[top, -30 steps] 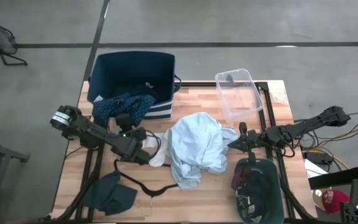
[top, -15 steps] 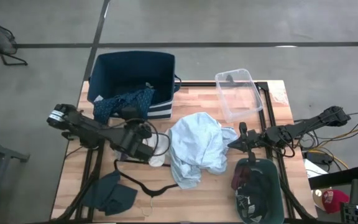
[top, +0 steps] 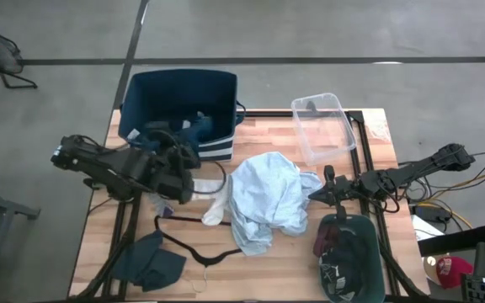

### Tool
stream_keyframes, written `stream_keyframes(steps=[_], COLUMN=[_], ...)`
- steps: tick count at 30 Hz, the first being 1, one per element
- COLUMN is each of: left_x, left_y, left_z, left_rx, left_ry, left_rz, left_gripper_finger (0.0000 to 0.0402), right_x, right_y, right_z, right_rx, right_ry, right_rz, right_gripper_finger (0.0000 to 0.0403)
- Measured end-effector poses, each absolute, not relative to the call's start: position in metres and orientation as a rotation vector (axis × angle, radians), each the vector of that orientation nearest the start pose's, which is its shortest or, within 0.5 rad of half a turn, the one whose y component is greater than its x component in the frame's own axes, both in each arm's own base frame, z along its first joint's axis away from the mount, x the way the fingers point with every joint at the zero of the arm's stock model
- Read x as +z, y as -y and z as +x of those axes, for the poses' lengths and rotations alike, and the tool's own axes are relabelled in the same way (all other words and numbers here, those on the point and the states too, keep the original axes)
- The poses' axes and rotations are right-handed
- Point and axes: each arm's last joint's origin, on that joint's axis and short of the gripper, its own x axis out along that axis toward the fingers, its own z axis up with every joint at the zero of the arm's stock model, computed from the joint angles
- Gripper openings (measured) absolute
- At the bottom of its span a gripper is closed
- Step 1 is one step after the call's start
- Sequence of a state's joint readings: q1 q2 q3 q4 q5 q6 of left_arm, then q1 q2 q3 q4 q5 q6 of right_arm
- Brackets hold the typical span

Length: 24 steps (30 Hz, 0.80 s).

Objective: Pick & Place Cloths
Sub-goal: Put the blue shirt into the laundry organizer

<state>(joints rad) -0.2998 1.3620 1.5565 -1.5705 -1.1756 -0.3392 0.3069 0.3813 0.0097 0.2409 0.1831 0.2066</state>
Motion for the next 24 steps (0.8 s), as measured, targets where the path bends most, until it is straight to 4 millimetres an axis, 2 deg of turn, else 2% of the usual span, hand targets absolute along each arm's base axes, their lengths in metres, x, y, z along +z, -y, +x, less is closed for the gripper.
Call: stream_keyframes(steps=[4,7,10,14,18,24], left_x=[0.409,0.416,0.414,0.404,0.385,0.325], left_y=[0.022,0.018,0.022,0.039,0.060,0.091], left_z=[0.197,0.190,0.188,0.192,0.204,0.221], left_rx=[0.958,0.943,0.847,0.693,0.557,0.397], left_ry=[-0.827,-0.808,-0.840,-0.890,-0.915,-1.030], left_rz=[0.602,0.479,0.378,0.261,0.209,0.206], left_gripper_finger=[0.0007,0.0004,0.0010,0.0012,0.0004,0.0004], right_x=[0.156,0.156,0.156,0.156,0.156,0.156], right_y=[-0.031,-0.031,-0.031,-0.031,-0.031,-0.031], right_z=[0.116,0.116,0.116,0.116,0.116,0.116], right_rx=[0.110,0.110,0.110,0.110,0.110,0.110], right_ry=[-0.139,-0.139,-0.139,-0.139,-0.139,-0.139], right_rz=[0.174,0.174,0.174,0.174,0.174,0.174], right_gripper_finger=[0.0009,0.0009,0.0009,0.0009,0.0008,0.0009])
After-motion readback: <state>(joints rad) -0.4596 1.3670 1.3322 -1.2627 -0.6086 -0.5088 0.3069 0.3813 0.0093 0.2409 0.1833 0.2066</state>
